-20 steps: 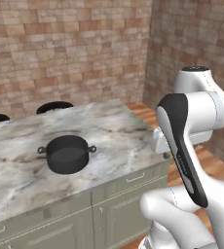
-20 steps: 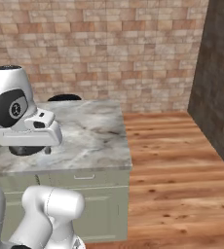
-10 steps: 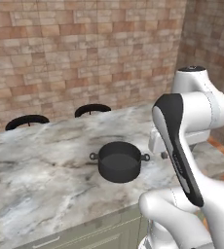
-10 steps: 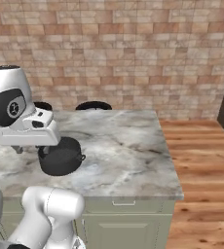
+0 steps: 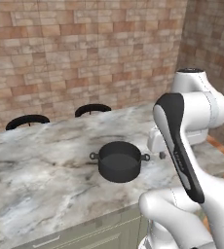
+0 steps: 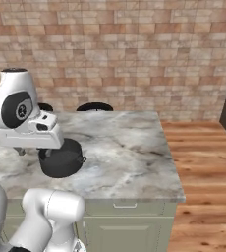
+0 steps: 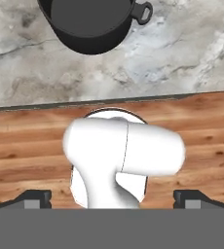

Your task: Pick the pot and pot and place them in the sink. Then turn on the water.

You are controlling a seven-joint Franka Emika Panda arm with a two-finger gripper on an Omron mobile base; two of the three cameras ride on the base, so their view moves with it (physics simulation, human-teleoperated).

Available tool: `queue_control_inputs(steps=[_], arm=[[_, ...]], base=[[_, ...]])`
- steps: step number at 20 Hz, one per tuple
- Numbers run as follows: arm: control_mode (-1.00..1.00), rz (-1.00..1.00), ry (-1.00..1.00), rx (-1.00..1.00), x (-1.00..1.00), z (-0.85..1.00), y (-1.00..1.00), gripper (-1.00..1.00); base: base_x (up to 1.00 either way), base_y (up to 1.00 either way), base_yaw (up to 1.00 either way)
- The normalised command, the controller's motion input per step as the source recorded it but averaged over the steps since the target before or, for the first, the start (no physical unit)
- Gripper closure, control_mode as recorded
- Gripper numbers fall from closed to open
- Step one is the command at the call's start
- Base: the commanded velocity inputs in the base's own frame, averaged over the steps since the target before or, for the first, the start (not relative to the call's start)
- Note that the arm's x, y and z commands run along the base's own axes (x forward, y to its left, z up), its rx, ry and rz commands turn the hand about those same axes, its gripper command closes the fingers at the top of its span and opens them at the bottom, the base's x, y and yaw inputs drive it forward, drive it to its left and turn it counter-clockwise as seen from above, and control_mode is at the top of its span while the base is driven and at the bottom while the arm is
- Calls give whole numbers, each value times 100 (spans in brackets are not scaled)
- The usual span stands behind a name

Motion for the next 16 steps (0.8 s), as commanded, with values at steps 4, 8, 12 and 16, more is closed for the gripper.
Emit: queue_control_inputs(steps=[4, 8, 12, 16], arm=[[-100, -8, -6, 13, 42, -58, 16, -100], [-100, -24, -2, 2, 26, -16, 36, -100], [-100, -44, 0, -1, 14, -15, 32, -100], [-100, -37, 0, -1, 45, -12, 3, -100]], base=[[0, 0, 0], [0, 0, 0], [0, 0, 0], [0, 0, 0]])
